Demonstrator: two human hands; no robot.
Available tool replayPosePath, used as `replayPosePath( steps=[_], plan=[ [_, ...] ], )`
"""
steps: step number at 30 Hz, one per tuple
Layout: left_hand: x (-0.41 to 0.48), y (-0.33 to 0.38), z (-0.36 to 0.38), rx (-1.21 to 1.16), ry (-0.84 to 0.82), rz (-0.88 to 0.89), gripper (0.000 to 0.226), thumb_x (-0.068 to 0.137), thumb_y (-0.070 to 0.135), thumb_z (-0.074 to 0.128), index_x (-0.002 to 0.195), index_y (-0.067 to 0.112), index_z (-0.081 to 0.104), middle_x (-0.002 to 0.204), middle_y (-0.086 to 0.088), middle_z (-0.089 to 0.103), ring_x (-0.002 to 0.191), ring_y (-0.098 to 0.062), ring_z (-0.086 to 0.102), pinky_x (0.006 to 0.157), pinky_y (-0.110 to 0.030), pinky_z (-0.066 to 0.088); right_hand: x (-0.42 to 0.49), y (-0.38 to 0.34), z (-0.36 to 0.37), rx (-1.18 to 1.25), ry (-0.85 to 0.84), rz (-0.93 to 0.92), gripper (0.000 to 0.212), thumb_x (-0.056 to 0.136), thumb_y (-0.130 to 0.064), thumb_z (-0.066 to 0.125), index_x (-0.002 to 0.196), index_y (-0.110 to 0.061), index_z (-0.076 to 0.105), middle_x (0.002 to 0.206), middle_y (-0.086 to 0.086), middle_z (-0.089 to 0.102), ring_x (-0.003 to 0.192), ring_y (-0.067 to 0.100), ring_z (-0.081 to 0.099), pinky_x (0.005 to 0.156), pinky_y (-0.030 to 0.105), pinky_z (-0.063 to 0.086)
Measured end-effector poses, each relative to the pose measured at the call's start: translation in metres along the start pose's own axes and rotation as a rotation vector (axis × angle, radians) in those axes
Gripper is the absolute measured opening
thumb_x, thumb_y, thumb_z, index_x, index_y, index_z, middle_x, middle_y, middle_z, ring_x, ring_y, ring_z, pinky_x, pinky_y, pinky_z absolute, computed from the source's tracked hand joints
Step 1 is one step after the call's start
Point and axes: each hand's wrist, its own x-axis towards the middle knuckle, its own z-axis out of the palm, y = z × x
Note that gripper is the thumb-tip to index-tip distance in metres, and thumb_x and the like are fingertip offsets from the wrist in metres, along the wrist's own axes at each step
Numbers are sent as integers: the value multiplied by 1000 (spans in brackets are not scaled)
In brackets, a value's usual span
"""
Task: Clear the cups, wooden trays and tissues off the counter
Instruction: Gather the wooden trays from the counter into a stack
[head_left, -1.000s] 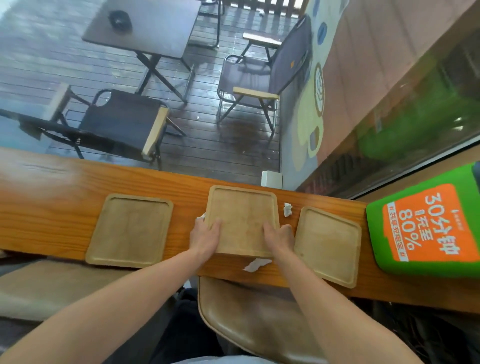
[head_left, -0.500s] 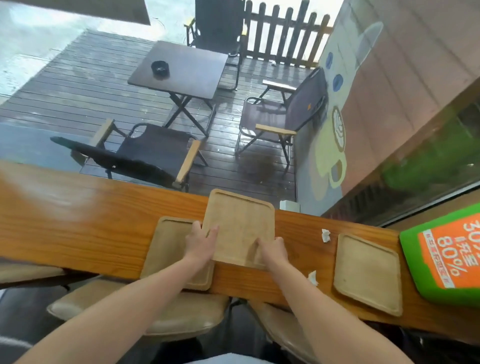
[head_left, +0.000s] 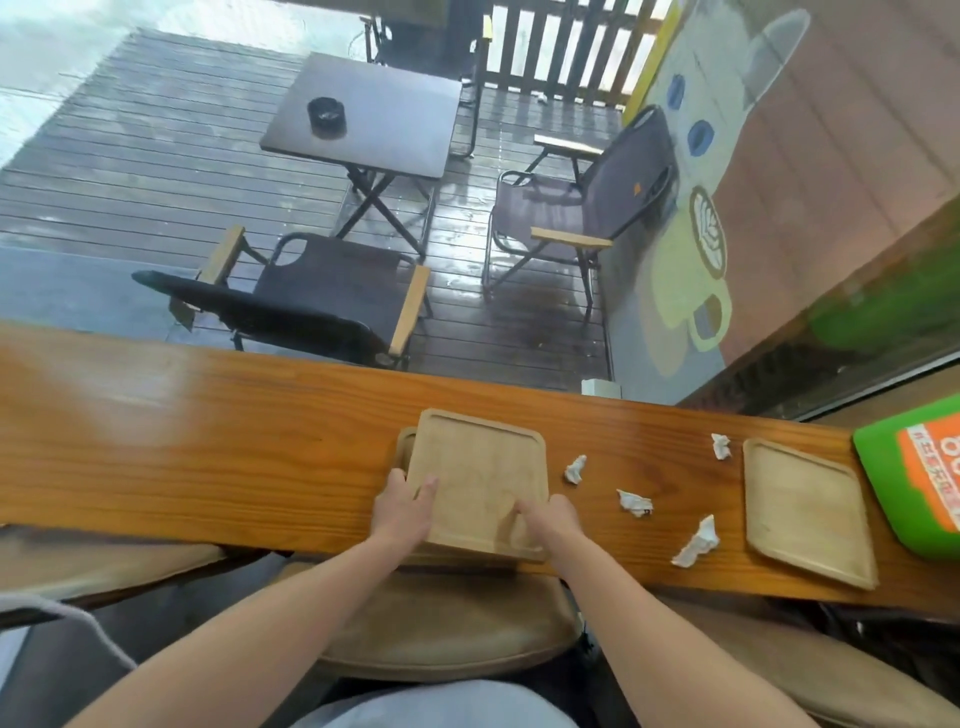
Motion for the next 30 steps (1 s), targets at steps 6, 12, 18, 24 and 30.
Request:
replayPosePath(
  steps=[6, 12, 18, 24, 30],
  plan=[
    [4, -10, -8, 80, -42, -40, 29, 100, 46, 48, 109, 19, 44, 98, 2, 54, 73, -7, 51, 53, -20, 38, 5, -2, 12, -7, -23, -5, 51, 95, -27, 60, 139, -6, 44, 125, 10, 56, 101, 23, 51, 81, 36, 46],
    [2, -18, -19, 118, -114, -68, 31, 103, 39, 46, 116, 11, 53, 108, -5, 59, 93, -20, 57, 70, -28, 46, 6, -2, 23, -41, 8, -9, 52, 95, -27, 60, 140, -7, 44, 134, 12, 55, 107, 25, 54, 83, 36, 48],
    [-7, -23, -20, 189, -43, -59, 26, 102, 28, 49, 108, 7, 63, 105, -8, 64, 90, -21, 60, 74, -30, 48, 6, -2, 33, -98, 1, 3, 67, 94, -31, 63, 149, -7, 34, 146, 14, 46, 127, 32, 50, 99, 42, 49],
    [-14, -11, -23, 276, 26, -44, 21, 100, 18, 53, 96, 5, 69, 98, -10, 67, 86, -22, 63, 76, -34, 58, 10, -6, 35, -117, 4, 16, 73, 90, -41, 64, 149, -8, 35, 149, 14, 38, 125, 32, 48, 97, 42, 47],
    [-13, -9, -24, 282, -33, -58, 20, 97, 11, 51, 108, 8, 68, 108, -11, 68, 96, -27, 64, 82, -36, 56, 13, -3, 41, -72, -27, 15, 84, 85, -45, 65, 152, -9, 29, 153, 12, 31, 132, 33, 43, 101, 43, 43]
  ],
)
